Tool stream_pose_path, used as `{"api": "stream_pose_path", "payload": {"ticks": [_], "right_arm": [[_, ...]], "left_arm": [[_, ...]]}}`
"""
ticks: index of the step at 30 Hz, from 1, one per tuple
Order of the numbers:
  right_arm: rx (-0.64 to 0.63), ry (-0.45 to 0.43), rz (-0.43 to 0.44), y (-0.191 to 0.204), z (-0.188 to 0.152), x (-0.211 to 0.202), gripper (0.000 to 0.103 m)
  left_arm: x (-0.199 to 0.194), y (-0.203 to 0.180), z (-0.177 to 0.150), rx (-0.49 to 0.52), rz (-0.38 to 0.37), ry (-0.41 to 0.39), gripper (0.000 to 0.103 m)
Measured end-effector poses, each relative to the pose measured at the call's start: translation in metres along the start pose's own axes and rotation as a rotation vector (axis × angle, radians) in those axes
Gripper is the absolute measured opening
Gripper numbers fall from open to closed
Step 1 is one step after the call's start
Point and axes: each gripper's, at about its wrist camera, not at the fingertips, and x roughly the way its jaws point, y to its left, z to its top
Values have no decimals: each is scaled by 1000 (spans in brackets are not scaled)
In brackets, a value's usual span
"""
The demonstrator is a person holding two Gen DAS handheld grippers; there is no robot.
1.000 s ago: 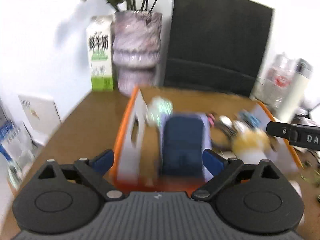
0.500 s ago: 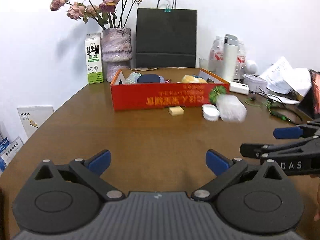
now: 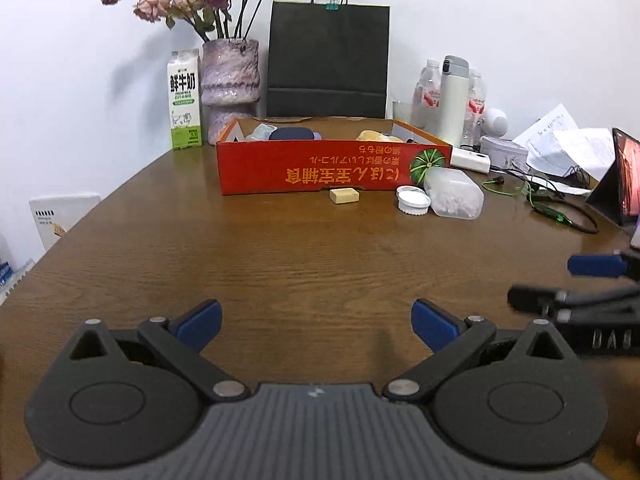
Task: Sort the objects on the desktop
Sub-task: 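Withdraw both tools from the box back over the table, then grasp the white bottle cap with left tool while right tool grasps clear plastic box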
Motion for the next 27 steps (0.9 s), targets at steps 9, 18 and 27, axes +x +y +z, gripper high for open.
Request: {"api": "stream_pose_path", "payload": {"ticks": [9, 18, 27], "right_arm": [[77, 8, -9, -43, 72, 85, 80], [178, 71, 6, -71, 109, 171, 78], [165, 125, -5, -112, 99, 162, 68]], "left_arm": [[79, -12, 64, 21, -88, 33, 94], [142, -52, 76, 93, -237, 60, 83], [185, -73, 90, 85, -307, 76, 70]]}}
